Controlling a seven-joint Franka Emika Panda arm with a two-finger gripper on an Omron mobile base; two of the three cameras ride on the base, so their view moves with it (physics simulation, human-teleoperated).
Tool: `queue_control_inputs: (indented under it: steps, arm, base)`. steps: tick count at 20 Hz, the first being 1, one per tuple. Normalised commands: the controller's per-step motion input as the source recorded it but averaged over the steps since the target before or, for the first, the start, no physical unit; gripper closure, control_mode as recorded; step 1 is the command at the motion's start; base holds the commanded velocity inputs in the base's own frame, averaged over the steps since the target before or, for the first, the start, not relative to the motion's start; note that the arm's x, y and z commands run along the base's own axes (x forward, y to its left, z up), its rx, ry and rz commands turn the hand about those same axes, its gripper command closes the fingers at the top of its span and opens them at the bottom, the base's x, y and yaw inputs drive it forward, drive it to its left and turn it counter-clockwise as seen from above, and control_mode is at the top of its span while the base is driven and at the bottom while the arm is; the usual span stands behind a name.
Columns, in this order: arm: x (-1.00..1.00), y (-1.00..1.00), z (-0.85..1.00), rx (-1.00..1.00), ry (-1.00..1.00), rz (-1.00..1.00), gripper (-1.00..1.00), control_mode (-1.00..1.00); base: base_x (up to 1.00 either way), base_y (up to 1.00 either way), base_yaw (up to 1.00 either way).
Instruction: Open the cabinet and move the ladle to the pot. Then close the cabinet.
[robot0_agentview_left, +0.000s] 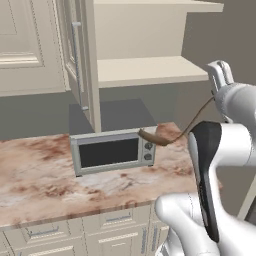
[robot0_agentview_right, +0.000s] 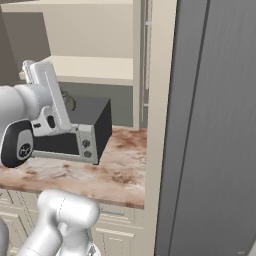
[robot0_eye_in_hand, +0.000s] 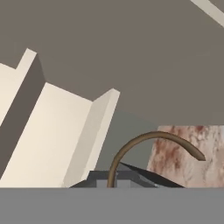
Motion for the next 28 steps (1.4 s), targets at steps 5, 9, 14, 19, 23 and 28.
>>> queue_control_inputs:
  steps: [5,9,14,19,23,28]
  arm:
    - [-0.35,0.00,0.00,0.00,0.03,-0.04,1.00,-1.00]
    - [0.00,0.00,0.00,0.00,0.00,0.00,1.00,1.00]
    - [0.00,0.00,0.00,0.00,0.00,0.00,1.00,1.00]
    - [0.00,0.00,0.00,0.00,0.00,0.00,1.00,1.00]
    - [0.00,0.00,0.00,0.00,0.00,0.00,1.00,1.00]
    - [0.00,0.00,0.00,0.00,0.00,0.00,1.00,1.00]
  base:
    - [0.00,0.00,0.00]
    - [-0.61,0.00,-0.04]
    - [-0.91,0.00,-0.04]
    - [-0.90,0.27,-0.05]
    - [-1.00,0.58,-0.06]
    - [-1.00,0.54,-0.04]
